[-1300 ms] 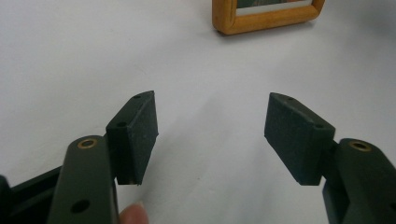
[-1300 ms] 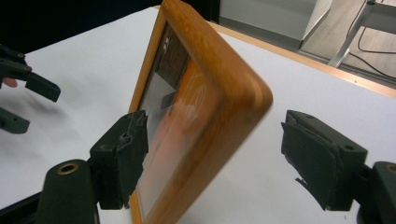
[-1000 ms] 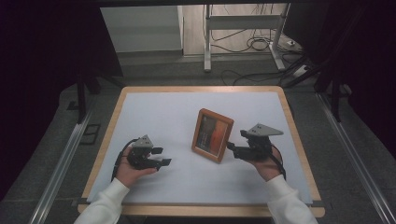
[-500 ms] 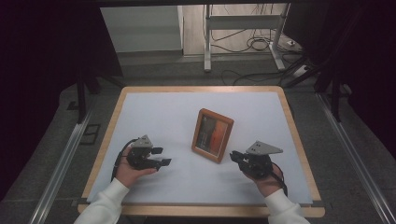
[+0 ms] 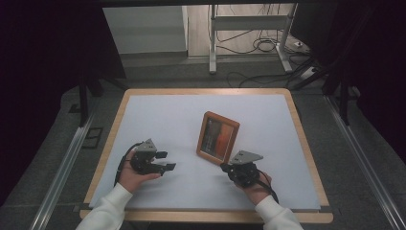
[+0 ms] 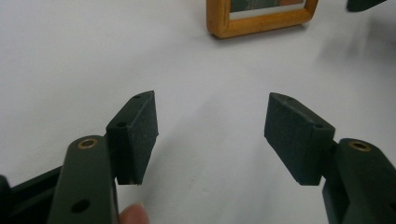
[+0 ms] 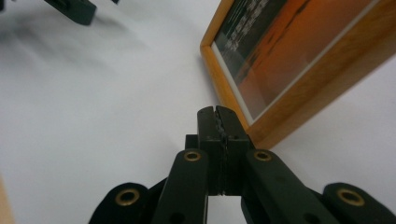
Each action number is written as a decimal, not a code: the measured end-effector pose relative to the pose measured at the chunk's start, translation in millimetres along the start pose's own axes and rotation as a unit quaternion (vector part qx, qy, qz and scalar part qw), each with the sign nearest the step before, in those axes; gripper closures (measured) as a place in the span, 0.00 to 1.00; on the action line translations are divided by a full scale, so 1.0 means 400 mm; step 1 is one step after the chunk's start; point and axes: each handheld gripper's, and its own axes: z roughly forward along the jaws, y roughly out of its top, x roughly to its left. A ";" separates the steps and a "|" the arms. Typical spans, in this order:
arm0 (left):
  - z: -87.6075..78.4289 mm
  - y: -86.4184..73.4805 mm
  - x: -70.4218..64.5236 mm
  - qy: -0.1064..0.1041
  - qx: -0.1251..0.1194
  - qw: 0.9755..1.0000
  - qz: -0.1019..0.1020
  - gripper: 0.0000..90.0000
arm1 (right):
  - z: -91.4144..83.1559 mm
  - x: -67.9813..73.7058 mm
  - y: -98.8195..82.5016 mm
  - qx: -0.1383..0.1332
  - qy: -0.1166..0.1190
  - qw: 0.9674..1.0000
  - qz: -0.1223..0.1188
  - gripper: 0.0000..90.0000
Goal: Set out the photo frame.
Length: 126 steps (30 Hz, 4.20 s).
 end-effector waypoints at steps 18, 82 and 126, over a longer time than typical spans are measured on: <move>0.007 -0.001 0.000 -0.001 0.007 1.000 0.008 0.38 | 0.074 -0.018 -0.012 0.029 -0.013 0.999 0.003 1.00; -0.009 -0.004 0.005 0.014 -0.009 1.000 0.007 0.38 | -0.009 -0.077 -0.040 0.005 -0.050 0.999 0.008 1.00; -0.019 -0.040 -0.038 0.051 -0.006 0.999 0.007 0.38 | -0.208 -0.185 -0.192 -0.046 -0.095 0.991 0.084 0.35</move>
